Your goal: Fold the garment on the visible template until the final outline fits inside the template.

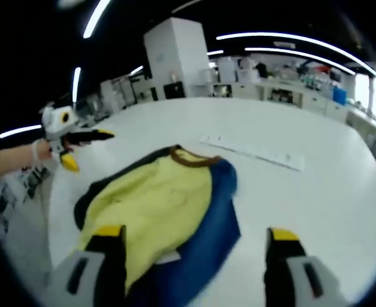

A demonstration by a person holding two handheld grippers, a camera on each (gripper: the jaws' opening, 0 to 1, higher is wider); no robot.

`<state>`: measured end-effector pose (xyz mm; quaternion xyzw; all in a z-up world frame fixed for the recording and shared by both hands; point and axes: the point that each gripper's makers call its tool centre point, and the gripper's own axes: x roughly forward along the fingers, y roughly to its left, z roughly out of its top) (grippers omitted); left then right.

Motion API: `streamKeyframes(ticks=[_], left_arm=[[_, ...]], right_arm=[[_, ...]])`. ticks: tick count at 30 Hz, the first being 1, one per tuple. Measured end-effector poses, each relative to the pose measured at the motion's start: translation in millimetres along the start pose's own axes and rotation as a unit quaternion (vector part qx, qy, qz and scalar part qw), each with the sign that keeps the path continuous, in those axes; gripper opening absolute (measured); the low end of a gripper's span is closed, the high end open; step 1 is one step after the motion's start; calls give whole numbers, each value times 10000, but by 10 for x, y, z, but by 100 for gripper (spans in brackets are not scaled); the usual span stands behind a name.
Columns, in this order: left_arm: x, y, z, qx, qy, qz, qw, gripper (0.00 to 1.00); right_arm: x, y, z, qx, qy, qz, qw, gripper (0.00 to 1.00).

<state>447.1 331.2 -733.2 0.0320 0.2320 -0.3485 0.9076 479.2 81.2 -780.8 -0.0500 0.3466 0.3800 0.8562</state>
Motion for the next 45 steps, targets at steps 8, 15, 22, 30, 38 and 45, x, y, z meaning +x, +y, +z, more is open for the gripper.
streamKeyframes(ticks=[8,15,22,30,38,45], left_arm=[[-234,-262,-125,32,-1,4,10000,91],[-428,-395,-243,-7,5,66,10000,90],[-688,-395,-311,-172,-107,201,9996,88],[-772,-442,-260,-236,-233,282,9991,87],[-790,-470,-305,-329,-269,265,9987,86],[-842,-415,-359,-392,-266,297,9984,86]], right_arm=[[-249,64,-225,142,-36,-94,9998,87],[-437,156,-404,223,-51,-178,9996,85],[-522,186,-584,338,-12,-244,9991,82],[-532,194,-726,372,136,-251,9989,70],[-480,324,-988,560,350,-204,9976,48],[-391,298,-1098,819,405,-258,9955,17]])
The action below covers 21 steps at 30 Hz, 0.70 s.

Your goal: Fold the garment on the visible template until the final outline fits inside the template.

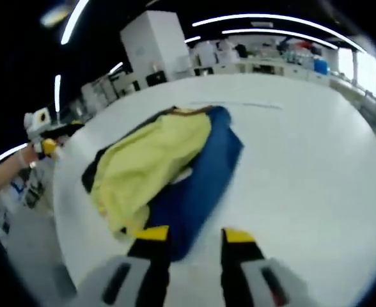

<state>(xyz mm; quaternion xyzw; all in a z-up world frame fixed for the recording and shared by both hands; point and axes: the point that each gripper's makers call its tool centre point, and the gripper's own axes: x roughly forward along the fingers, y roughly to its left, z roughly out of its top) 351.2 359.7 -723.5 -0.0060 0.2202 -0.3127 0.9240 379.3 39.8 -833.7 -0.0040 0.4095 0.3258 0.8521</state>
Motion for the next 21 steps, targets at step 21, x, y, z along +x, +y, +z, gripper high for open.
streamKeyframes(ticks=[21], left_arm=[[30,0,37,-112,-120,4,9999,85]], right_arm=[[-236,467,930,329,-1016,593,9925,0]])
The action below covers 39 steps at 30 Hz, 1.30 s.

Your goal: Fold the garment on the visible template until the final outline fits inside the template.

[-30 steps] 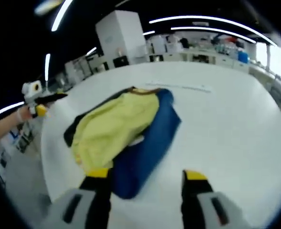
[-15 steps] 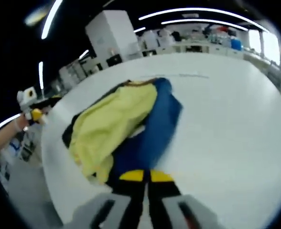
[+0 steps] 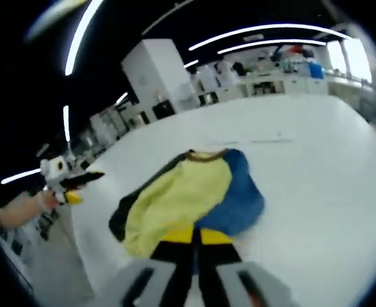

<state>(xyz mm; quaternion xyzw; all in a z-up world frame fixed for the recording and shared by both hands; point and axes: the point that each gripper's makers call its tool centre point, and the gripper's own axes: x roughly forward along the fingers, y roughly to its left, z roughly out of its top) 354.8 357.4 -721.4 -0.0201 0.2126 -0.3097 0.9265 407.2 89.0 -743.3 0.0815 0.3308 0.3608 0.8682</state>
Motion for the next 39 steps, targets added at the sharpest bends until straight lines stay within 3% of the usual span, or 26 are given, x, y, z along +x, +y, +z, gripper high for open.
streamKeyframes(ticks=[8,18,28,36,39], left_arm=[[-19,-10,20,-24,-49,19,10000,84],[-69,24,21,-91,-100,106,9999,84],[-107,63,22,-124,-145,138,9997,84],[-162,127,7,-137,-135,188,9996,84],[-159,122,2,-148,-128,202,9996,84]], right_arm=[[323,373,238,-179,-84,389,9990,0],[513,877,426,-276,-220,738,9966,0],[756,1214,164,-326,6,1041,9940,0],[909,1355,-343,-170,366,1072,9934,0],[1020,1320,-492,-102,465,980,9940,0]])
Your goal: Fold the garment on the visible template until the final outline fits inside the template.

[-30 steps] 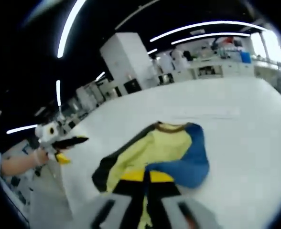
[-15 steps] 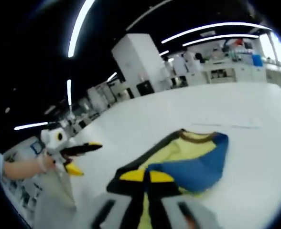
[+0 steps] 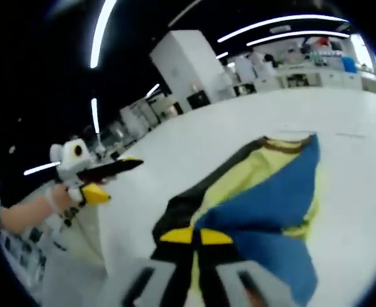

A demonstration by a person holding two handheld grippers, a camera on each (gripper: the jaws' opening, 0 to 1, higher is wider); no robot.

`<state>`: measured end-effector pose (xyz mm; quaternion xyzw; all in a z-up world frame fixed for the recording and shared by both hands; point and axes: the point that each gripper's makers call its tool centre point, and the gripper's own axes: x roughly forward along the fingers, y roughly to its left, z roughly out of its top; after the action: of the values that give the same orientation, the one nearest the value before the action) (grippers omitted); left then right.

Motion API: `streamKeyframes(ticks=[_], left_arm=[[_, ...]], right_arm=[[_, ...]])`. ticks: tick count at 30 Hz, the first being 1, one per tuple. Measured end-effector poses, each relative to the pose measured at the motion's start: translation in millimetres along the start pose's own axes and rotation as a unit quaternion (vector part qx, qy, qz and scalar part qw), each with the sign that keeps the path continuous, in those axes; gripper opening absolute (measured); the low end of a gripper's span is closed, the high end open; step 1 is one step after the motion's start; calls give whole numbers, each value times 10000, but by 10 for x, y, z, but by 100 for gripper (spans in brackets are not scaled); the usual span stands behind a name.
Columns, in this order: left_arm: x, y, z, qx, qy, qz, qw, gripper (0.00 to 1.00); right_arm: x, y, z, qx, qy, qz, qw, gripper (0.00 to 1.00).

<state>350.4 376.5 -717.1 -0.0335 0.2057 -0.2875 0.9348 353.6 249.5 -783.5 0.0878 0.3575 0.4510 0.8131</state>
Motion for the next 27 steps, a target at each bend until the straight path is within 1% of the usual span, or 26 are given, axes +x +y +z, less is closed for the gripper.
streamKeyframes(ticks=[3,8,12,17,18,20,21,22,24,25,27], left_arm=[[1,-1,-9,-9,9,0,10000,84],[-2,16,-8,-47,5,11,10000,84],[-3,25,-21,-54,7,10,10000,84],[11,7,-25,-60,12,-16,10000,84],[12,4,-28,-62,16,-20,10000,84],[14,4,-30,-71,11,-33,10000,84],[15,-1,-35,-82,16,-40,10000,84],[16,-5,-41,-74,22,-44,10000,84],[16,-8,-49,-61,43,-46,10000,84],[15,-8,-48,-67,40,-46,10000,84],[12,-12,-48,-76,38,-51,10000,84]], right_arm=[[101,-20,-100,8,97,-70,9999,0],[185,-61,-209,-63,271,-232,9993,0],[214,-86,-239,-77,338,-273,9990,0],[146,-32,-224,-198,366,-286,9987,0],[124,-26,-222,-203,374,-277,9987,2],[56,44,-162,-163,255,-191,9994,11],[29,73,-137,-169,209,-148,9995,13],[4,73,-101,-211,147,-121,9996,14],[-53,63,-47,-316,44,-114,9994,21],[-68,69,-26,-428,-2,-79,9991,26],[-118,97,-24,-508,3,-33,9987,40]])
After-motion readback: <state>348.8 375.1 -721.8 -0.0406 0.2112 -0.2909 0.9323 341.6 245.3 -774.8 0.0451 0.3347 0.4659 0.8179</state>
